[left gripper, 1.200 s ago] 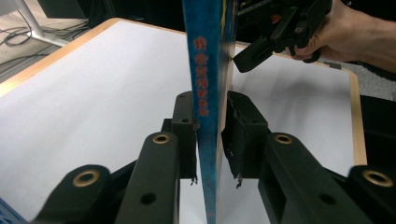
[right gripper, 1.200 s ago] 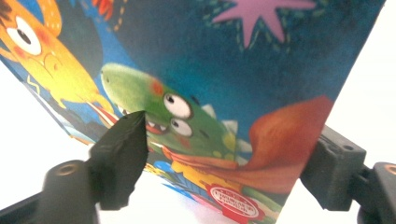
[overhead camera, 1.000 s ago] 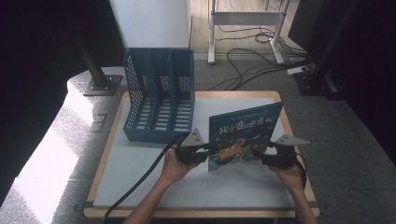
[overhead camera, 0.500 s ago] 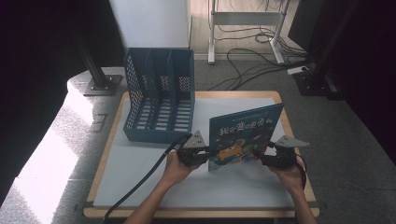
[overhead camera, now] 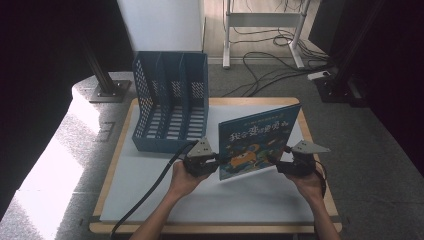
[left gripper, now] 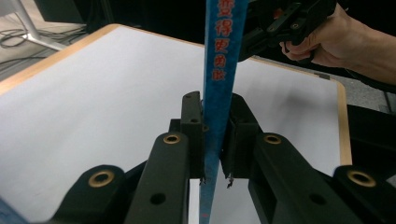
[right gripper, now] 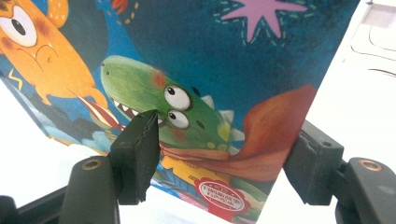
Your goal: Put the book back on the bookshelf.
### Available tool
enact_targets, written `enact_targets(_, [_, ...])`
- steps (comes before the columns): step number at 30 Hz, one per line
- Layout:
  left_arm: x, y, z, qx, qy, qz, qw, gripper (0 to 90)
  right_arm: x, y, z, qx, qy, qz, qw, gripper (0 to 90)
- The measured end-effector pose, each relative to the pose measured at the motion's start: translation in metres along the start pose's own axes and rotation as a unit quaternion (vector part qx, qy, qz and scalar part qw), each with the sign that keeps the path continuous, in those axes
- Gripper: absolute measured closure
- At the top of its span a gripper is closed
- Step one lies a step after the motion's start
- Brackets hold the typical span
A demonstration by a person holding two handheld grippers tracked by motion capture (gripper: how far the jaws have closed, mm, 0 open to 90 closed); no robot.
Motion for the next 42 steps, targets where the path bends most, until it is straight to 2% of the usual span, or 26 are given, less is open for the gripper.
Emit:
enact_targets(8, [0.002, -0.012, -0.027, 0.019, 0.002, -0.009, 0.9998, 81.5, 0.025, -0.012, 0.021, 0.027, 0.005, -0.014, 0.9995, 32.0])
enact_targets(11, [0.003, -0.019, -0.04, 0.026, 0.006, -0.018, 0.9995, 81.8, 0.035, -0.018, 0.03, 0.038, 0.009, -0.018, 0.9991, 31.9])
enact_targets(16, [0.004, -0.031, -0.058, 0.044, 0.011, -0.022, 0.9987, 81.9, 0.055, -0.028, 0.048, 0.054, 0.013, -0.03, 0.998, 31.9])
enact_targets(26, [0.006, -0.059, -0.099, 0.076, 0.018, -0.032, 0.9964, 82.0, 0.09, -0.05, 0.085, 0.084, 0.028, -0.039, 0.9953, 31.9])
enact_targets(42, [0.004, -0.092, -0.138, 0.123, 0.029, -0.038, 0.9912, 82.0, 0.13, -0.072, 0.135, 0.116, 0.042, -0.053, 0.991, 31.6])
Point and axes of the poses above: each handheld gripper's, and its own axes: z roughly forward along the jaws, x roughly out of its top, y roughly to its right, the point moved 10 cm from there along z, roughly forward along the jaws, and after that the axes turned 3 degrees about x, right-handed, at the moved point
